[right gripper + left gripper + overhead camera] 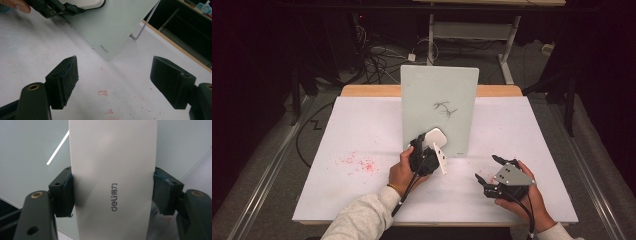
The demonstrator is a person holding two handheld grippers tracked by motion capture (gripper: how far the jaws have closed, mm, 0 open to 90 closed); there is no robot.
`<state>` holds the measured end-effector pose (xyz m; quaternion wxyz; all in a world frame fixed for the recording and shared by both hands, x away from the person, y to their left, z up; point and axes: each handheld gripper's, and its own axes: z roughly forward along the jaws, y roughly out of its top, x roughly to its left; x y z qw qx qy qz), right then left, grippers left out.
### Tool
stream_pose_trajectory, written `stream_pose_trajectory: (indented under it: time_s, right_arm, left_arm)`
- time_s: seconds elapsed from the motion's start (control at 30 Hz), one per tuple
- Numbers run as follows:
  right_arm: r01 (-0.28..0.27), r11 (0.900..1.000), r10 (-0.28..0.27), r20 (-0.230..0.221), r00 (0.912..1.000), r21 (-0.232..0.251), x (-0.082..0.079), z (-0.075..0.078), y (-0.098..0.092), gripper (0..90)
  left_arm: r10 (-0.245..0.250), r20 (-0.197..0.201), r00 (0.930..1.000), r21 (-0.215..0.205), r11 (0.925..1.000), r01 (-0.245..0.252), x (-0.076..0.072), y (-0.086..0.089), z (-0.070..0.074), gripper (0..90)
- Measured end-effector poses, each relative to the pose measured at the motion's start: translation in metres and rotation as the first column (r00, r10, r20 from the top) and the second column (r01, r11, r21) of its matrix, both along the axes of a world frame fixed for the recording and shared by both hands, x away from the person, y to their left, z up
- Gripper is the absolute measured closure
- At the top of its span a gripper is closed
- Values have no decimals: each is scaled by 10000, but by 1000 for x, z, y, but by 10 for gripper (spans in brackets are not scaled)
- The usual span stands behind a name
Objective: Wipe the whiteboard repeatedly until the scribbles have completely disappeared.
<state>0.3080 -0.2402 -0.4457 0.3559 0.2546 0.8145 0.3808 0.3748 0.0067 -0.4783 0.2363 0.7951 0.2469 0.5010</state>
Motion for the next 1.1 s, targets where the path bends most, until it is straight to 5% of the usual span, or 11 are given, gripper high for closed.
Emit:
stream_pose_trajectory:
  time_s: [0.43, 0.77, 0.97, 1.03, 1.1]
  right_arm:
    - [-38, 10000, 38, -22, 10000, -50, 0, -2, 0, 232]
    - [-90, 9999, 91, 26, 10000, -61, -1, -1, 0, 232]
    - [-95, 9999, 95, 9, 10000, -44, -1, -1, 0, 232]
    - [-108, 9999, 108, 3, 9999, -49, -2, -1, 0, 232]
    - [-113, 9999, 113, -5, 9999, -41, -2, -1, 0, 232]
  left_arm:
    - [298, 136, 9995, -851, 9960, -285, 9, -17, 27, 288]
    - [612, 273, 9978, -1947, 9793, -548, 29, -10, 77, 288]
    - [714, 268, 9971, -2299, 9712, -634, 36, -7, 94, 287]
    - [695, 153, 9975, -2756, 9592, -626, 39, -4, 102, 287]
    - [695, 169, 9974, -2753, 9593, -622, 40, -4, 103, 287]
